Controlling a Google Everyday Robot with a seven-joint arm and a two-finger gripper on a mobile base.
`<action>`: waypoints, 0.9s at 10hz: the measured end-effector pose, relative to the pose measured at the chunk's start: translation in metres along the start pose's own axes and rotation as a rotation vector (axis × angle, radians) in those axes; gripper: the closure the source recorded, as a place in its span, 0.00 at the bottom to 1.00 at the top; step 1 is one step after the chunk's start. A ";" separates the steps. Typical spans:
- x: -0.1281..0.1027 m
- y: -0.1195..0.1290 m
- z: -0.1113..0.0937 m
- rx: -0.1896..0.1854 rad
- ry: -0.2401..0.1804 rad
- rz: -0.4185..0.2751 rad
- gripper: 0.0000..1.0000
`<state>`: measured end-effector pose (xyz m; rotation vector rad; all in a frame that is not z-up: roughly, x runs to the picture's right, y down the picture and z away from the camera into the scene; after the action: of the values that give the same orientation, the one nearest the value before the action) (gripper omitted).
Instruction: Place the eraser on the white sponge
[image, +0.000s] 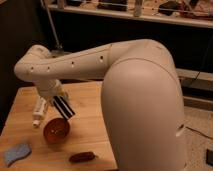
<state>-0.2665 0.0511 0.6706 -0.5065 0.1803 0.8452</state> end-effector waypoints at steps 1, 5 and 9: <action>-0.002 0.011 -0.001 -0.006 -0.004 -0.024 0.83; -0.006 0.051 0.007 -0.023 0.001 -0.117 0.85; -0.007 0.076 0.023 -0.032 0.023 -0.182 0.85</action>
<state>-0.3291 0.0996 0.6659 -0.5538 0.1401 0.6651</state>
